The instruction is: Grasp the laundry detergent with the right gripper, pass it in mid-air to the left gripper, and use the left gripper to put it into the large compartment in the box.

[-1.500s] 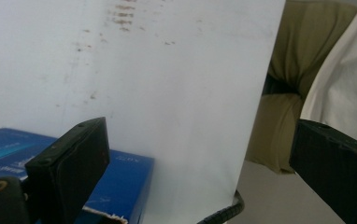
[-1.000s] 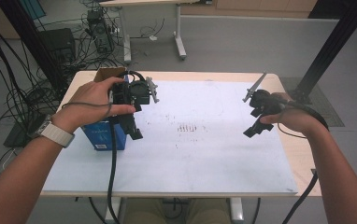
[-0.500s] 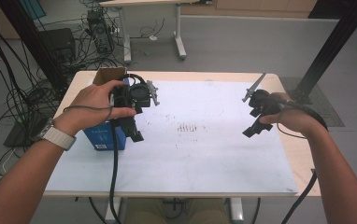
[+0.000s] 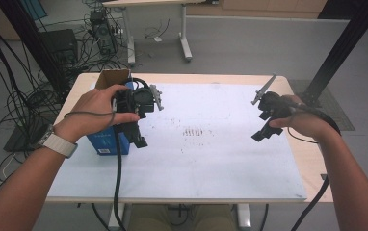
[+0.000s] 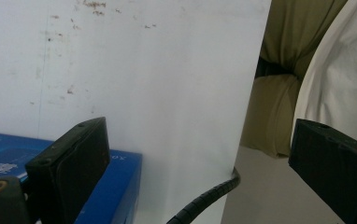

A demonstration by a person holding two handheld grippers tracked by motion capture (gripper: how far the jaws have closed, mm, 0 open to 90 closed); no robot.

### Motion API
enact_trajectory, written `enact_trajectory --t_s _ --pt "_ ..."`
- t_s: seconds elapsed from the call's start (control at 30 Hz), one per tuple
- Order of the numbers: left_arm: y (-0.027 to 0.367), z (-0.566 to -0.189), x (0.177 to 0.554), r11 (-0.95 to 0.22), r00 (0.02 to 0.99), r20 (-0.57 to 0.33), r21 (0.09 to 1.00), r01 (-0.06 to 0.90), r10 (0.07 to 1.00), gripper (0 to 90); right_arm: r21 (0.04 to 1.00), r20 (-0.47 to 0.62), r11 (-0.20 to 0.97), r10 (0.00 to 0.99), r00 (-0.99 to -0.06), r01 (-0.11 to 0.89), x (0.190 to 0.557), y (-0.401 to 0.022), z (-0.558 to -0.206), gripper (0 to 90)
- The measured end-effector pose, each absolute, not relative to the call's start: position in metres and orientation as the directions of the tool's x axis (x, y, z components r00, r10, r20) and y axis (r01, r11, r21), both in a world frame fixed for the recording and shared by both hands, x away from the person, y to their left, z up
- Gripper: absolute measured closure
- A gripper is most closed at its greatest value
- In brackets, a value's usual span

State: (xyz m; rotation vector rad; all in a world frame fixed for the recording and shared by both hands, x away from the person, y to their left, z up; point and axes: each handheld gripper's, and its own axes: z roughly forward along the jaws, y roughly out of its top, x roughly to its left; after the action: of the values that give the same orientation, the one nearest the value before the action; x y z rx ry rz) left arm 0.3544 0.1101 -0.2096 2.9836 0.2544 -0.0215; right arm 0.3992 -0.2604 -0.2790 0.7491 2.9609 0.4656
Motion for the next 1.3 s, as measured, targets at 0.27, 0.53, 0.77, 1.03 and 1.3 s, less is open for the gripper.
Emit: enact_trajectory --t_s 0.27,0.53,0.77,1.03,1.3 --pt "0.1101 -0.2099 0.3548 -0.975 0.985 -0.027 0.145 0.17 0.168 5.8 0.299 0.028 0.839 0.469 -0.883 0.455 0.3989 -0.2591 -0.2813 8.0" --pt "0.111 -0.2104 0.3549 -0.974 0.985 -0.027 0.149 0.171 0.168 5.9 0.297 0.026 0.839 0.469 -0.883 0.455 0.3988 -0.2591 -0.2806 8.0" --pt "0.1114 -0.212 0.3555 -0.974 0.985 -0.032 0.15 0.172 0.169 5.9 0.298 0.027 0.839 0.469 -0.883 0.455 0.3989 -0.2582 -0.2815 8.0" --pt "0.1122 -0.2148 0.3572 -0.975 0.985 -0.036 0.141 0.174 0.17 5.9 0.298 0.026 0.841 0.465 -0.885 0.451 0.3989 -0.2582 -0.2822 8.0" --pt "0.1141 -0.2144 0.3561 -0.973 0.984 -0.033 0.148 0.179 0.176 6.0 0.298 0.026 0.841 0.465 -0.885 0.451 0.3986 -0.2568 -0.2823 8.0"
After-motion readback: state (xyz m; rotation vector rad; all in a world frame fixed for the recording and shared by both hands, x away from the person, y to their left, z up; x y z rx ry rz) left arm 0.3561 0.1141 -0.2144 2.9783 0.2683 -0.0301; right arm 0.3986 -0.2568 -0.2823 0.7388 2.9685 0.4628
